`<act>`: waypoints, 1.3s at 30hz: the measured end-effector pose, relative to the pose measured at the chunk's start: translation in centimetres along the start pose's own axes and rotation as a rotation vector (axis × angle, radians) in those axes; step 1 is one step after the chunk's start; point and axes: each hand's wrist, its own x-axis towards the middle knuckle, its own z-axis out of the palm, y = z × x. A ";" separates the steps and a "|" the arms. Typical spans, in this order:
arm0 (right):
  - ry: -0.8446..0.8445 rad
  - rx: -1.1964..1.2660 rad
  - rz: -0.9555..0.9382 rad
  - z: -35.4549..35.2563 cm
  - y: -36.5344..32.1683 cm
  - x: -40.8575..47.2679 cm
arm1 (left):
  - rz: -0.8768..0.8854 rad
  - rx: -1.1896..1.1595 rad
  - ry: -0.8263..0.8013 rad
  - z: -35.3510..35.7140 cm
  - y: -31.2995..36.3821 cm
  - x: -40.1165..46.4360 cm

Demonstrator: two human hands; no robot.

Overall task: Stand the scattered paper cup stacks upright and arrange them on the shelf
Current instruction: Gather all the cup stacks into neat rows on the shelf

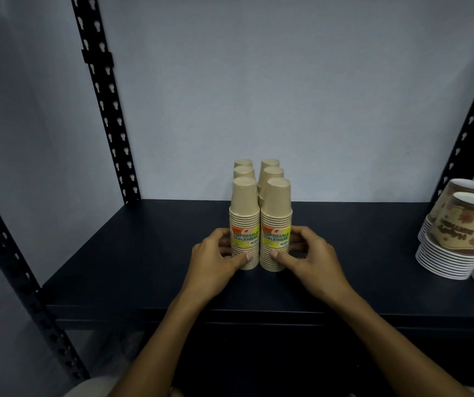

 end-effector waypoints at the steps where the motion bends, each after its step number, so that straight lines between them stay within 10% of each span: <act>1: -0.006 0.002 0.004 0.0 -0.1 0.0 | 0.001 0.000 -0.005 0.0 0.0 0.0; 39: -0.016 -0.103 0.041 -0.9 0.4 -0.7 | -0.079 0.345 0.175 0.5 0.0 -1.5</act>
